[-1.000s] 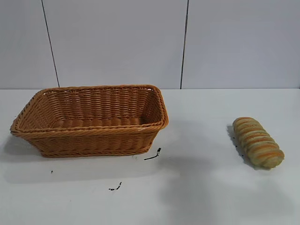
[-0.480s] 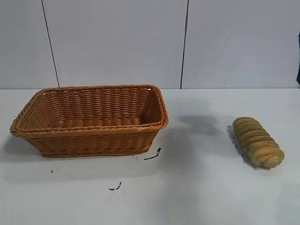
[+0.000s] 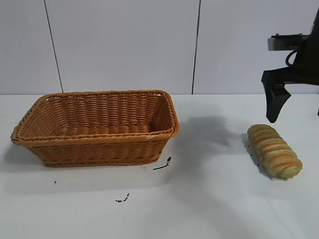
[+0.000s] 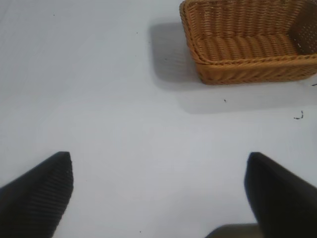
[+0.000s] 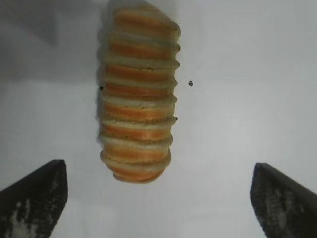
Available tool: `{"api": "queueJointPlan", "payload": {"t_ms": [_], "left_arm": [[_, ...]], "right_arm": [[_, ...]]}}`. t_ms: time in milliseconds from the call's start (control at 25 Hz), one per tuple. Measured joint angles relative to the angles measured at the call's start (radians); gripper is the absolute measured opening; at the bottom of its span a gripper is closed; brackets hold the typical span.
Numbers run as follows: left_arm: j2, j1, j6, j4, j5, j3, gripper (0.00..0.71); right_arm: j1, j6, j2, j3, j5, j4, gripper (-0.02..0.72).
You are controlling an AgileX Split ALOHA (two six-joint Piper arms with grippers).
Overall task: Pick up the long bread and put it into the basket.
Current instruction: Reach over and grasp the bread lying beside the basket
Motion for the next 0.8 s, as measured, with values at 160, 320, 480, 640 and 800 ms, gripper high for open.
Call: {"api": "queueJointPlan", "payload": {"t_ms": [160,320,480,640,800], "left_arm": [[0.0,0.0,0.0,0.0,0.0,0.0,0.693],[0.0,0.0,0.0,0.0,0.0,0.0,0.693],[0.0,0.0,0.0,0.0,0.0,0.0,0.693],[0.0,0.0,0.0,0.0,0.0,0.0,0.693],[0.0,0.0,0.0,0.0,0.0,0.0,0.693]], "right_arm": [[0.007,-0.009,0.051,0.0,-0.048,0.003,0.689],[0.008,-0.01,0.084,0.0,-0.062,0.005,0.689],[0.009,-0.01,0.086,0.0,-0.066,0.006,0.689],[0.009,-0.01,0.086,0.0,-0.062,0.006,0.689],[0.009,-0.01,0.086,0.0,-0.051,0.006,0.674]]}}
